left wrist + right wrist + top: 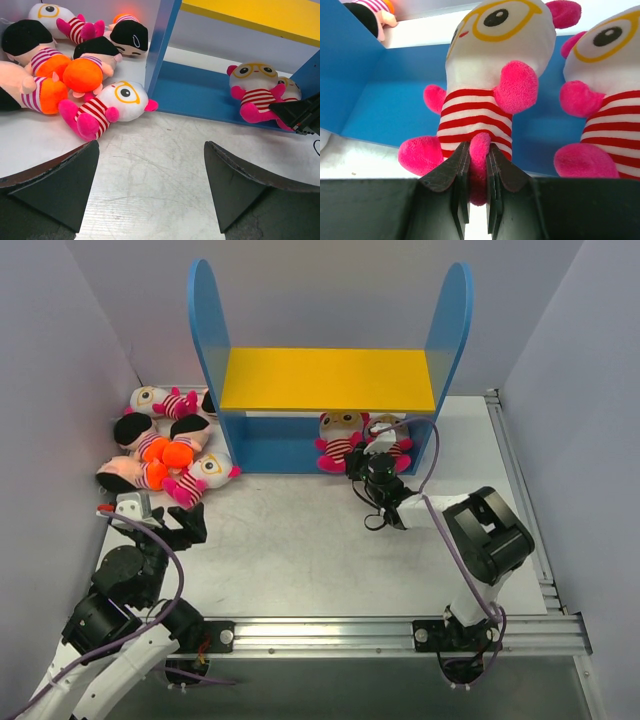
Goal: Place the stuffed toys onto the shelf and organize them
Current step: Place the stuffed toy onto shelf
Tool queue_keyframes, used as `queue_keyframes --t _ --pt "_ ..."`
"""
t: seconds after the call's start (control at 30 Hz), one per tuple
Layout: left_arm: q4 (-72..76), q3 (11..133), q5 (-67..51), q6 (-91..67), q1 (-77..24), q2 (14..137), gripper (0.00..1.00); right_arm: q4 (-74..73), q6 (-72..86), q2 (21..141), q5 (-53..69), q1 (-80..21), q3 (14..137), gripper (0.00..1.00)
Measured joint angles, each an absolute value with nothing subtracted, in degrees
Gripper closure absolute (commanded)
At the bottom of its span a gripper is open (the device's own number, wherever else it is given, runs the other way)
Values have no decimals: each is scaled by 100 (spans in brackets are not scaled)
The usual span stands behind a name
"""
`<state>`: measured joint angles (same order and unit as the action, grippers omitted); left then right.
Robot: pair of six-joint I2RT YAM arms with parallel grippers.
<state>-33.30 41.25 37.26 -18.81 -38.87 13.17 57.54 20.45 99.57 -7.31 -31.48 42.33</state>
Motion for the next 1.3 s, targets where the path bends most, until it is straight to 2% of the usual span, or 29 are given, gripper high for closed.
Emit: queue_keyframes --t 0.57,0.67,0.8,1.03,1.07,1.1,1.2,1.3 --pt "-3328 4125 3680 -1868 -3850 1328 6 5485 2029 10116 -908 -2921 4333 100" --pt "-3328 4125 3673 -1857 -3850 1337 6 5433 2029 10116 -937 -2917 4333 93" --pt "-3330 4125 3660 -1837 -3850 1343 6 5365 2032 10116 -956 -2880 4333 78" --pt "-3330 4125 3656 -1817 -3850 1369 6 5334 2069 10116 -961 -2877 4333 73" --pt "-3330 4125 3656 -1815 -3850 1369 6 5334 2082 10116 -961 -2877 4333 73" --pt "-3330 4125 3656 -1815 -3846 1369 6 5334 2095 10116 -961 -2880 4333 82" --pt "-3330 4125 3656 -1813 -3835 1369 6 5334 2185 10116 -961 -2877 4333 96" --pt "-3330 4125 3653 -1802 -3817 1372 6 5343 2327 10116 -963 -2880 4333 100"
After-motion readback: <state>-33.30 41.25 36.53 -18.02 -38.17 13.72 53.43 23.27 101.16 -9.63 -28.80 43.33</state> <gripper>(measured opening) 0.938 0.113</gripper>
